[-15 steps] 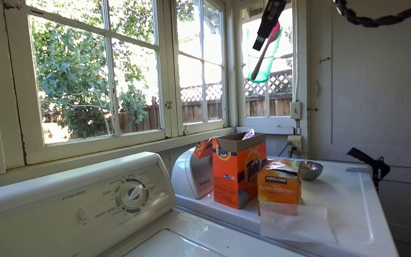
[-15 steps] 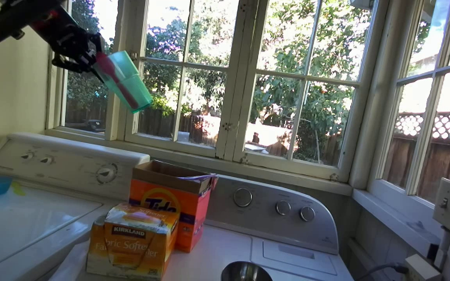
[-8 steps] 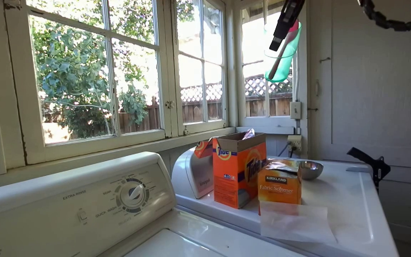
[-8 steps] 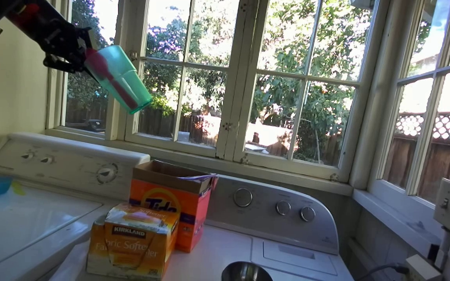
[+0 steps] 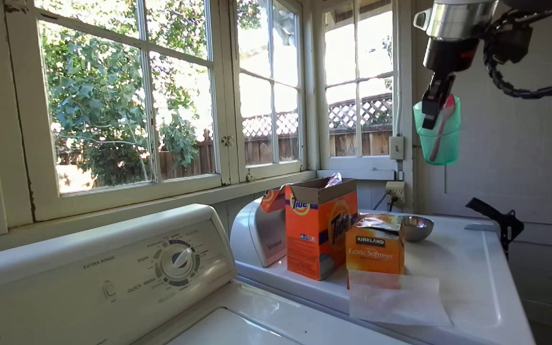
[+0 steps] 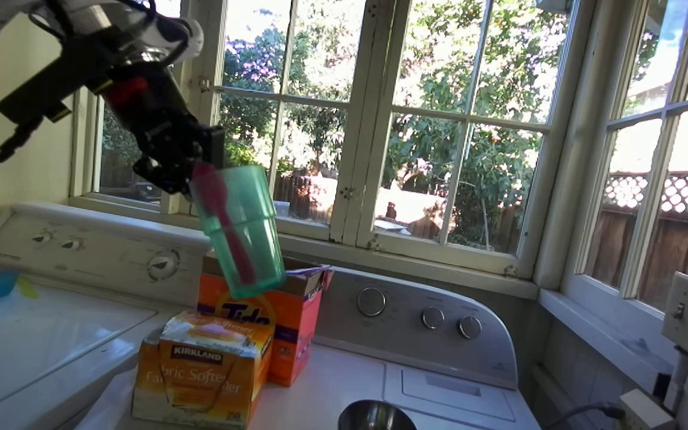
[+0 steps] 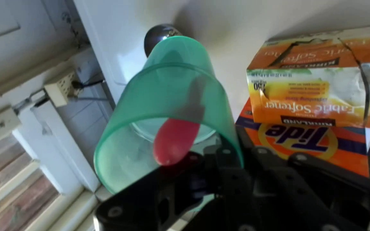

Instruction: Move the silver bowl and blue cup to the washing machine on the right

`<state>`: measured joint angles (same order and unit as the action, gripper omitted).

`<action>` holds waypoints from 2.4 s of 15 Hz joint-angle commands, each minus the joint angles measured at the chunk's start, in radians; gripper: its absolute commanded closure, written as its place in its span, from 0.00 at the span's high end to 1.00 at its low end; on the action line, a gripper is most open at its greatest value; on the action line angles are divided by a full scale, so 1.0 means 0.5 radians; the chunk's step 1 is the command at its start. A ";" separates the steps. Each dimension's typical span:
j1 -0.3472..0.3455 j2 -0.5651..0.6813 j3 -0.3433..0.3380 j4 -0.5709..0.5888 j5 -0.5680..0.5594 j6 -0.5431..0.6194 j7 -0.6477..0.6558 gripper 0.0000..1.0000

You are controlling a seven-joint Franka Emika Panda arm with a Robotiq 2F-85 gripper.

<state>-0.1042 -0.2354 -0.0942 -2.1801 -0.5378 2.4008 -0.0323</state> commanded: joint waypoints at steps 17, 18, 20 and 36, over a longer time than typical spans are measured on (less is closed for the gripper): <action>-0.099 0.746 -0.160 0.427 0.878 0.251 -0.287 0.07; -0.107 0.786 -0.151 0.461 0.929 0.202 -0.307 0.02; -0.141 0.912 -0.122 0.502 1.079 0.134 -0.424 0.02; -0.229 1.414 -0.119 0.967 1.062 0.094 -0.209 0.02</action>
<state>-0.2054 0.4375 -0.1731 -1.7487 -0.0176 2.4773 -0.1497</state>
